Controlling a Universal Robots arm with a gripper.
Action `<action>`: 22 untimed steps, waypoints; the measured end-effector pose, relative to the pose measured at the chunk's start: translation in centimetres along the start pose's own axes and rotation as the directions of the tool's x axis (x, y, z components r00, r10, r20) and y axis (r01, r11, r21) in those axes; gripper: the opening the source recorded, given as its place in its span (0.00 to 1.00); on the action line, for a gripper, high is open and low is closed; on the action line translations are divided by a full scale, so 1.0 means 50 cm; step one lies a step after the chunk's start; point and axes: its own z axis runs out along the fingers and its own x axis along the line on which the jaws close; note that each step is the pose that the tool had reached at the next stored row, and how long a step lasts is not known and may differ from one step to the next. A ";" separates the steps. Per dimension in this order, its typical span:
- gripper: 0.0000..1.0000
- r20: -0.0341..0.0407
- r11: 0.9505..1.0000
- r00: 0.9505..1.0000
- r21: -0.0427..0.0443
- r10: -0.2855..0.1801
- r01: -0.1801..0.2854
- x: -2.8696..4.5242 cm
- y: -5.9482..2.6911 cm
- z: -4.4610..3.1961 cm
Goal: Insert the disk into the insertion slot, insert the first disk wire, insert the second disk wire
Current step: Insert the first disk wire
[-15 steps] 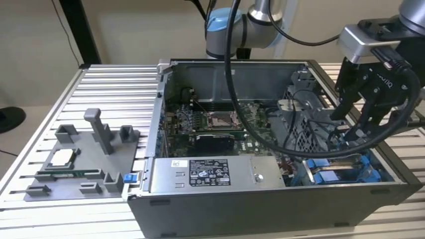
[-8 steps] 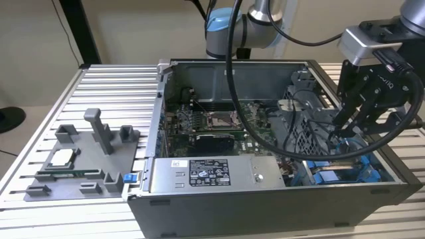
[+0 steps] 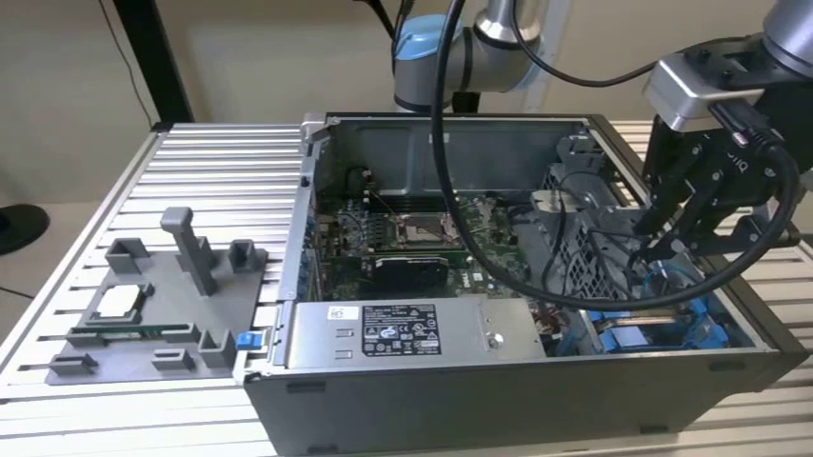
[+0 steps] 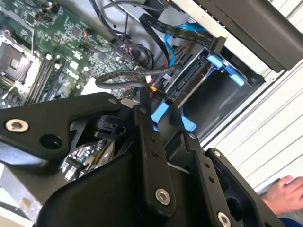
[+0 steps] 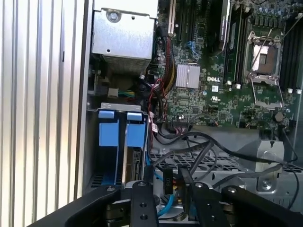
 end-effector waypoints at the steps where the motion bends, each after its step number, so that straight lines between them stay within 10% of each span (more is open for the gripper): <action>1: 1.00 0.012 1.000 1.000 0.002 -0.001 0.001 0.000 0.000 0.000; 8: 1.00 0.032 1.000 0.999 0.004 -0.002 0.002 0.018 0.001 -0.001; 12: 1.00 0.073 1.000 0.997 0.007 -0.003 0.002 0.019 0.001 0.004; 13: 0.00 0.078 1.000 0.997 0.008 -0.003 0.002 0.019 0.001 0.004; 22: 0.00 0.089 1.000 0.996 0.008 -0.004 0.003 0.024 0.001 0.009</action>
